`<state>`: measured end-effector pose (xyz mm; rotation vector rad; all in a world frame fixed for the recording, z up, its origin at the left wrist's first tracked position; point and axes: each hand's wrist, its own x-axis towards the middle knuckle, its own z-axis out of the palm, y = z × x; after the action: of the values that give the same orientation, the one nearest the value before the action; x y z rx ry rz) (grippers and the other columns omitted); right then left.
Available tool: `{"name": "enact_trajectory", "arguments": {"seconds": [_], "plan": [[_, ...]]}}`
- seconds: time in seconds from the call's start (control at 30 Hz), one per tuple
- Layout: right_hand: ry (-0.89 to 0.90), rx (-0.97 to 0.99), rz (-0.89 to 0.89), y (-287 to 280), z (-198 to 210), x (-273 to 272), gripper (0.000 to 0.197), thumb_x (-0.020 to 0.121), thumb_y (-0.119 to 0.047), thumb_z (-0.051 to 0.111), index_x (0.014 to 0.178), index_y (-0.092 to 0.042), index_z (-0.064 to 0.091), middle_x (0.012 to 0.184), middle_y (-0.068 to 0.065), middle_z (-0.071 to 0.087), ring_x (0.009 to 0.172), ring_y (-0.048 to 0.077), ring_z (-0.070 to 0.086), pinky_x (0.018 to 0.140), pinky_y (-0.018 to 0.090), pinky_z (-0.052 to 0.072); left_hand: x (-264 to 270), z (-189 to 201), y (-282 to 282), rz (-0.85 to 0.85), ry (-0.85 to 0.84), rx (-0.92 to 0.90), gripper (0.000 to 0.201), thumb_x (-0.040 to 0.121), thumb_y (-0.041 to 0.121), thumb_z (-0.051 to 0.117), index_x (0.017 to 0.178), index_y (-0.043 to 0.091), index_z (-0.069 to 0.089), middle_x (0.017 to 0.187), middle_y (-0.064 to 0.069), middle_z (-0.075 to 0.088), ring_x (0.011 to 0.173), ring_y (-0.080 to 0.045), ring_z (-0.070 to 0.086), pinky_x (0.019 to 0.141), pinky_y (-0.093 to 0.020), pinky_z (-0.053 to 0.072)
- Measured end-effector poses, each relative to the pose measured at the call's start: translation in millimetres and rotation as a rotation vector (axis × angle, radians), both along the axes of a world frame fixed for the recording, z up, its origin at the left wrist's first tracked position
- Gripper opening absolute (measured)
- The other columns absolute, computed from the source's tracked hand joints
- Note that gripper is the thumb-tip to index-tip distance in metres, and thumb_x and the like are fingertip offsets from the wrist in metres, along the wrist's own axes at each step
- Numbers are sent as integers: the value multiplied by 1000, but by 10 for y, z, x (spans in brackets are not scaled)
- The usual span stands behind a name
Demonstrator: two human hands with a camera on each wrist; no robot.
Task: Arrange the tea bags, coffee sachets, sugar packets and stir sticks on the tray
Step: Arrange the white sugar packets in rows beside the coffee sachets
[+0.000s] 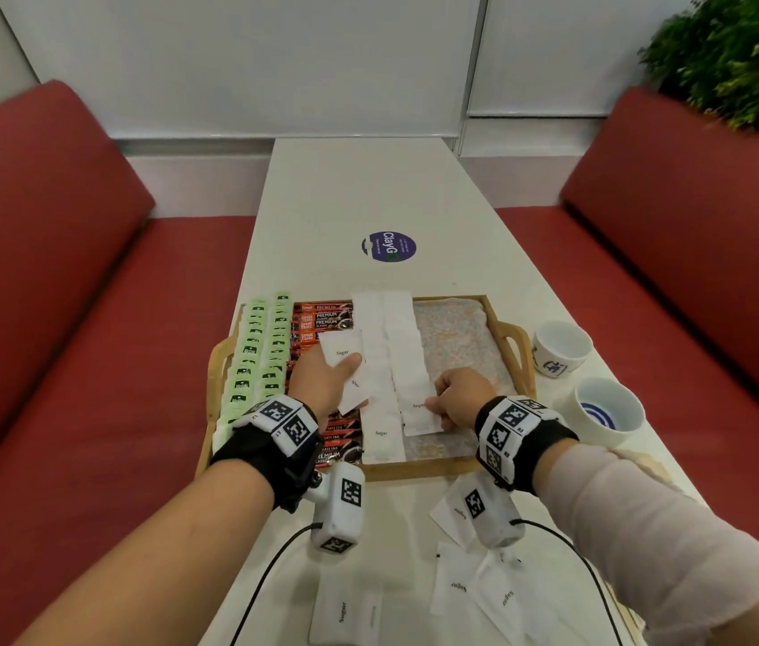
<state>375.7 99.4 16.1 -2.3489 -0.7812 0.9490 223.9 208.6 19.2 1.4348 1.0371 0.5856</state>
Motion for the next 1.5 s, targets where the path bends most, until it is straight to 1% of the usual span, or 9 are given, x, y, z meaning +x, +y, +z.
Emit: {"name": "enact_trajectory", "arguments": {"seconds": [0.1, 0.2, 0.4, 0.57, 0.7, 0.9, 1.1, 1.4, 1.5], "plan": [[-23, -57, 39, 47, 7, -15, 29, 88, -14, 66, 66, -15, 45, 76, 11, 63, 81, 30, 66, 82, 40, 56, 11, -73, 45, -6, 26, -34, 9, 90, 22, 62, 99, 25, 63, 109, -5, 69, 101, -28, 64, 90, -51, 51], [-5, -86, 40, 81, -6, -4, 29, 89, -14, 63, 68, -14, 45, 69, 9, 60, 69, 26, 65, 70, 37, 56, 17, -83, 66, -2, 0, -140, 6, 89, 23, 64, 93, 28, 63, 108, -6, 69, 99, -31, 66, 88, -54, 52], [-107, -170, 162, 108, 3, -2, 27, 87, -18, 64, 66, -11, 50, 82, 14, 67, 91, 33, 69, 84, 42, 56, 24, 108, -28, 5, -190, -457, 13, 99, 6, 45, 104, 11, 57, 102, -9, 64, 84, -24, 62, 61, -41, 59], [-200, -100, 145, 98, 55, 43, 19, 88, -28, 62, 79, -12, 57, 78, 5, 63, 78, 23, 63, 67, 29, 50, 3, 135, -37, -59, -183, -451, 28, 99, -2, 36, 120, 10, 50, 116, -11, 58, 93, -28, 60, 66, -43, 55], [-116, 233, 71, 91, 176, -7, 11, 94, -24, 55, 94, -14, 58, 89, 0, 59, 83, 17, 55, 75, 31, 45, -9, 142, -94, -109, -89, -260, 30, 97, 2, 46, 126, 7, 52, 119, -12, 61, 94, -27, 63, 64, -41, 59], [12, 406, 71, 119, 295, -131, 15, 92, -20, 61, 106, -16, 60, 85, 2, 63, 62, 9, 54, 59, 21, 43, 10, 113, -181, -119, -21, -59, 30, 88, 4, 61, 118, 9, 61, 113, -10, 68, 100, -27, 66, 89, -51, 53], [64, 357, 78, 84, 293, -141, 11, 89, -15, 64, 85, -6, 59, 64, 1, 60, 51, 9, 57, 51, 21, 42, 30, 129, -259, -136, 14, 19, 24, 87, 6, 64, 109, 16, 63, 108, -6, 69, 98, -24, 66, 89, -44, 53], [-10, 196, -2, -73, 224, 128, 28, 92, -12, 58, 66, -12, 47, 58, 2, 51, 47, 12, 49, 39, 18, 35, 2, 23, -116, 27, 26, -37, 28, 92, 12, 59, 119, 13, 59, 117, -7, 66, 105, -26, 63, 93, -48, 50], [-11, 62, 51, -109, 151, 134, 29, 92, -14, 59, 66, -14, 47, 63, 2, 50, 53, 14, 46, 45, 21, 35, 8, -61, -51, 35, 29, -67, 25, 90, 17, 62, 115, 15, 61, 112, -6, 67, 101, -28, 64, 90, -51, 52]]}}
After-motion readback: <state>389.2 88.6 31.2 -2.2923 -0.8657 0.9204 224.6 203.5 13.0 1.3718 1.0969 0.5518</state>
